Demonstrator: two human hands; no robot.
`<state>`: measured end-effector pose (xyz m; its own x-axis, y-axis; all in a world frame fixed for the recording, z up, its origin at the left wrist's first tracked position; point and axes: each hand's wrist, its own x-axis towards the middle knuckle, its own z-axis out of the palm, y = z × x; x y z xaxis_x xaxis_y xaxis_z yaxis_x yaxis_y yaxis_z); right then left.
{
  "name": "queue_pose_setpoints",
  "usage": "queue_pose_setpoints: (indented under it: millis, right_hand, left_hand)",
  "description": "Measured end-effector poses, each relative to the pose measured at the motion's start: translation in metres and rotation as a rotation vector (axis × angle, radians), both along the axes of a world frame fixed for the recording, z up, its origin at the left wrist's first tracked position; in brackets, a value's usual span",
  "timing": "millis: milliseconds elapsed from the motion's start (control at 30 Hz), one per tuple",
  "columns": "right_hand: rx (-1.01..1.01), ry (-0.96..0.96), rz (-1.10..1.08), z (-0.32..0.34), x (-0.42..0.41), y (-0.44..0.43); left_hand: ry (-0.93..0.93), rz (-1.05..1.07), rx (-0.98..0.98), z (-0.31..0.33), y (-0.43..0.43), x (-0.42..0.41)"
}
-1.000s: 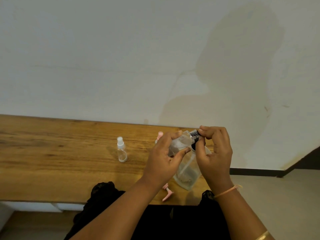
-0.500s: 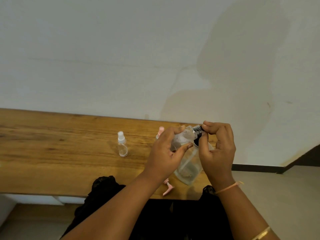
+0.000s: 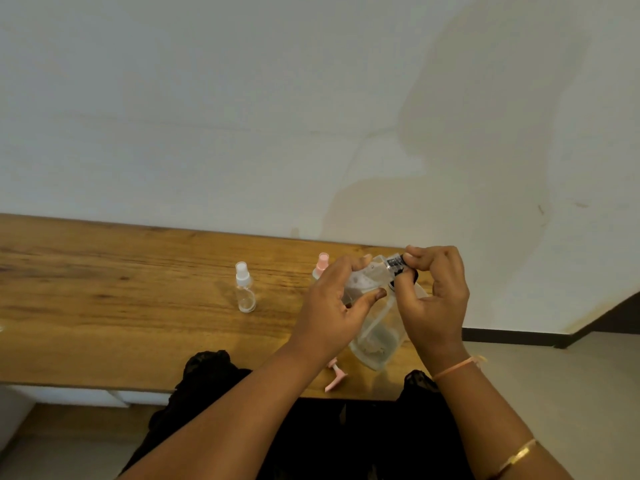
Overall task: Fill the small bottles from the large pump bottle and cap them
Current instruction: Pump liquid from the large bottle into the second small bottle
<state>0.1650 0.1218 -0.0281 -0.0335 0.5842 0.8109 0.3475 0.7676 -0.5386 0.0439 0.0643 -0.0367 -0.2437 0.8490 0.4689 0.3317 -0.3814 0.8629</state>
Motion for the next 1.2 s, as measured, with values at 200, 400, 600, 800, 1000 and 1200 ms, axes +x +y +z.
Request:
queue_pose_setpoints:
  millis: [200, 400, 600, 800, 1000, 1200]
  right_hand:
    - [0.019, -0.01, 0.003, 0.009, 0.001, -0.011]
    - [-0.016, -0.008, 0.038, 0.007, 0.004, -0.007]
    - [-0.033, 0.007, 0.062, -0.001, 0.006, 0.0]
    - [-0.019, 0.043, 0.042, 0.005, 0.001, -0.01]
    - [-0.01, 0.019, 0.027, 0.009, 0.002, -0.007]
    - [-0.045, 0.044, 0.047, -0.001, 0.002, 0.002]
  left_hand:
    - [-0.002, 0.042, 0.087, 0.001, -0.003, 0.0]
    - [-0.013, 0.025, 0.048, 0.002, -0.002, -0.001]
    - [0.012, 0.002, 0.0, 0.001, -0.002, 0.002]
    - [0.031, 0.051, 0.072, -0.002, -0.001, 0.0]
    - [0.016, 0.053, 0.077, 0.0, -0.001, 0.002]
    - [0.018, 0.014, -0.006, -0.002, 0.001, 0.001]
